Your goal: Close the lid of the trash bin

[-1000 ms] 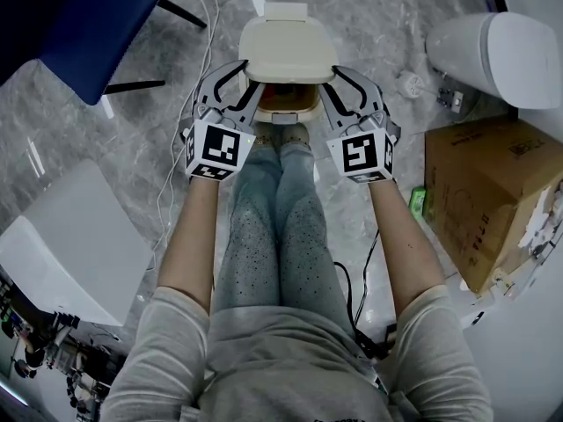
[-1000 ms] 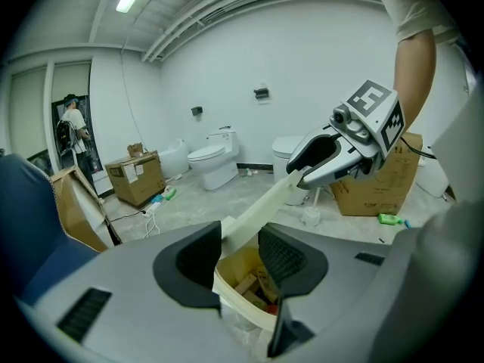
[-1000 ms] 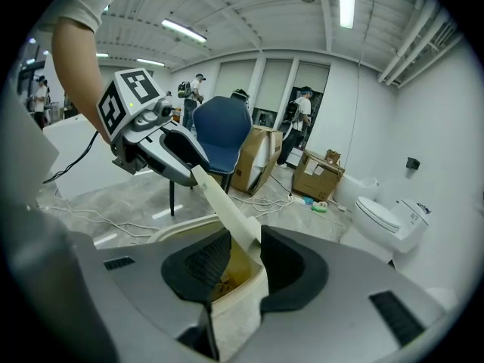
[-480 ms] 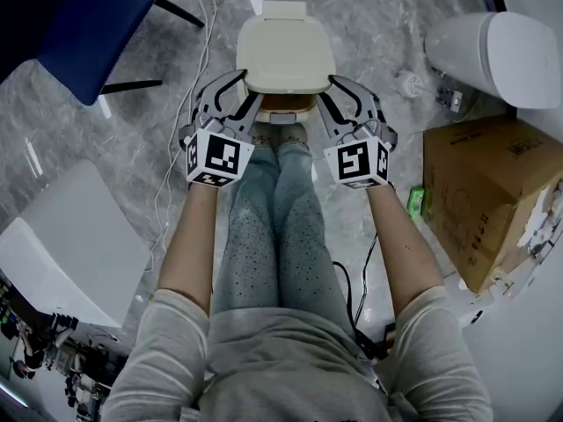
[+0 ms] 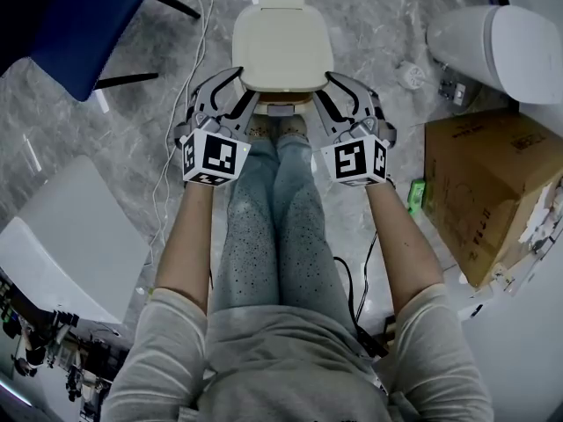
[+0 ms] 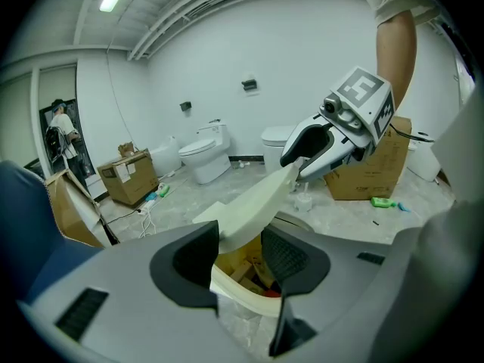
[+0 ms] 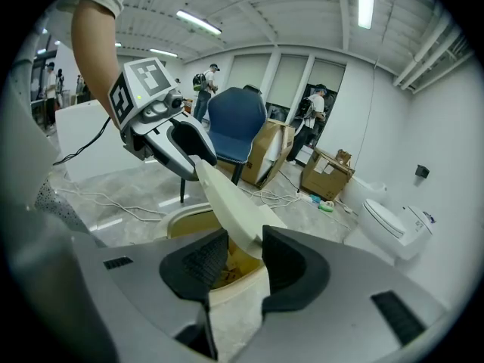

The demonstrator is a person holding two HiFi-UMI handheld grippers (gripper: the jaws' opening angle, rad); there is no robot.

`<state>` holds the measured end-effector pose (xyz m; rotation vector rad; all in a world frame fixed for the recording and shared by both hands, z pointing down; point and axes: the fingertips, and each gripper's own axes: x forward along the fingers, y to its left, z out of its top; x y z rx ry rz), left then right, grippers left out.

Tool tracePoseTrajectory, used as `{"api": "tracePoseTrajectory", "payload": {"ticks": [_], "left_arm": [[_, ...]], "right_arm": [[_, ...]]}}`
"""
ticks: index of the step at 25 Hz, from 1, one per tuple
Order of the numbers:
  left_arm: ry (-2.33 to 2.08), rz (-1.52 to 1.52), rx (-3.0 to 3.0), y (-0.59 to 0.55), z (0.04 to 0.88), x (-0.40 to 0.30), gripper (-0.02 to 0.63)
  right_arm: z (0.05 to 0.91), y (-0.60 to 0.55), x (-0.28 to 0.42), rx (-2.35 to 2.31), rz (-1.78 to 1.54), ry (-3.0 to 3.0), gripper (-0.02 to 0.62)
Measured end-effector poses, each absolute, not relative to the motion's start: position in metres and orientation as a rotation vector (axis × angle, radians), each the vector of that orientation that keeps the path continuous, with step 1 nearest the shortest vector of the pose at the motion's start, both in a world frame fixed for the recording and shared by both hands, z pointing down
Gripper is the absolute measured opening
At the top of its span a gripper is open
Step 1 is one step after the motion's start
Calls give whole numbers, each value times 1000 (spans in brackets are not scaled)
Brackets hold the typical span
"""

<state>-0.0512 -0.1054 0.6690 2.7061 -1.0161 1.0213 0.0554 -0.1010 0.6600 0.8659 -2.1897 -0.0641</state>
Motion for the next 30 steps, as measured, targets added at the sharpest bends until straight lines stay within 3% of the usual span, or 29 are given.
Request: {"api": "tracePoseTrajectory", "payload": {"ticks": [30], "left_arm": [[-886, 1249, 2735, -69, 724, -52, 202]], "right_arm": [[717, -64, 52, 724, -132, -2095, 166]]}}
